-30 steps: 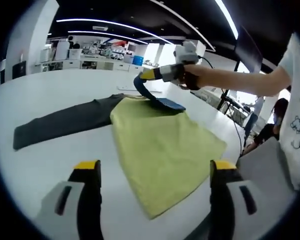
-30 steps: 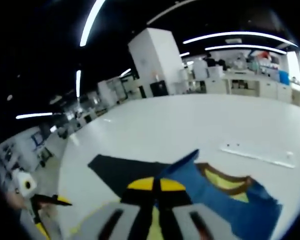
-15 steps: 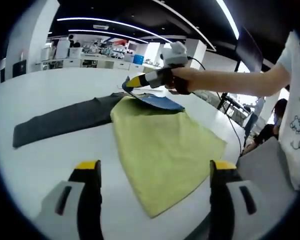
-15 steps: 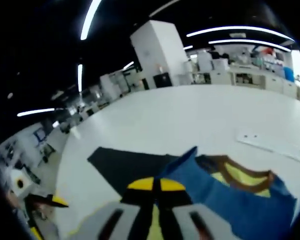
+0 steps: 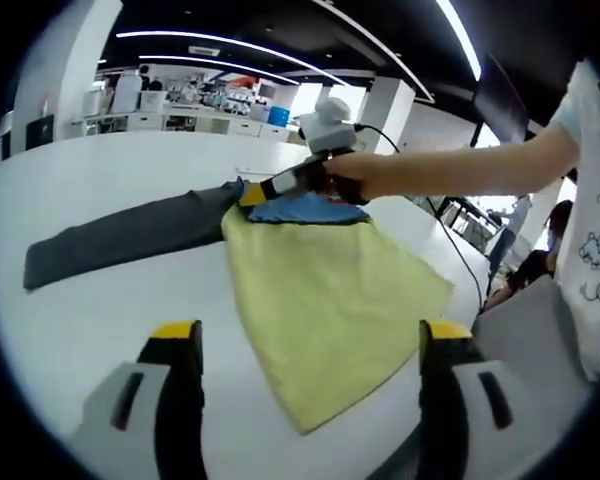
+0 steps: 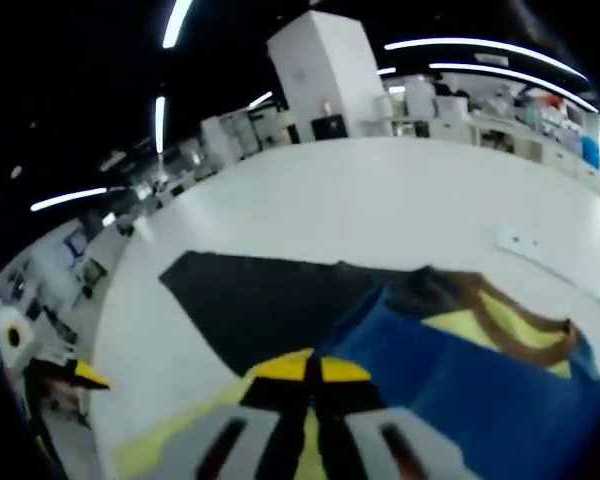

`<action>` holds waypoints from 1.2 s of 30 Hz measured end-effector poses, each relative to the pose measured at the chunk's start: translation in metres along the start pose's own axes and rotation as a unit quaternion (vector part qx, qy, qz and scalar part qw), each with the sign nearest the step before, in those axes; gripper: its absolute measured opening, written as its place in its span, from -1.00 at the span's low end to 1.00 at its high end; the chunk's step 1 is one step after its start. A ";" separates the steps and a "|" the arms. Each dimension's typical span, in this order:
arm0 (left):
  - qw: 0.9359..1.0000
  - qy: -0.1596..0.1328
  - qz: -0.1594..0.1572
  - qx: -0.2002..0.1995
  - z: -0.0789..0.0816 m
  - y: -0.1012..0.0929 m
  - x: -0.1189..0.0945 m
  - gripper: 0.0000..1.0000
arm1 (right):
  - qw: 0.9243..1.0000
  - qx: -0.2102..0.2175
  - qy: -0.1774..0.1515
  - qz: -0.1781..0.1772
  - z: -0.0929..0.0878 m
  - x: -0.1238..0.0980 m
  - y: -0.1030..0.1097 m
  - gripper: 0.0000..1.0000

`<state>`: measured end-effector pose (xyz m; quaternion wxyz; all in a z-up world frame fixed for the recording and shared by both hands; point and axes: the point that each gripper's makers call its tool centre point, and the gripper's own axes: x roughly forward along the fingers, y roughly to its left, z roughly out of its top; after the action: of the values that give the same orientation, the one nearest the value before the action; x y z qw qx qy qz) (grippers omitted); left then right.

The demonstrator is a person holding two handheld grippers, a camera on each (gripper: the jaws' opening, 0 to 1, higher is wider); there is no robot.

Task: Fold the garment on the visible template until the final outline fits inside the template.

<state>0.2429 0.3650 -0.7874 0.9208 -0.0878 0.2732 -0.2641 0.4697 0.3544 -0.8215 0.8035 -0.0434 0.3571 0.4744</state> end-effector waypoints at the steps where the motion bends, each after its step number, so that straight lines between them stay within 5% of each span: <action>1: 1.000 0.001 -0.001 -0.001 0.000 0.000 0.000 0.73 | 1.000 0.000 0.001 0.000 -0.002 0.003 -0.001 -1.00; 11: 1.000 0.004 -0.003 -0.003 -0.002 0.000 0.001 0.73 | 1.000 0.003 -0.015 0.008 -0.002 -0.005 0.002 -0.76; 26: 1.000 0.003 -0.003 -0.002 -0.001 -0.001 0.002 0.73 | 0.998 -0.009 -0.055 0.012 0.003 -0.020 -0.011 0.41; 36: 1.000 0.005 -0.003 0.000 0.000 -0.003 0.002 0.73 | 0.998 0.002 -0.063 -0.008 -0.002 -0.047 -0.034 0.45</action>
<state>0.2434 0.3613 -0.7879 0.9187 -0.0869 0.2777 -0.2671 0.4819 0.3001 -0.8033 0.8282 -0.0145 0.3061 0.4693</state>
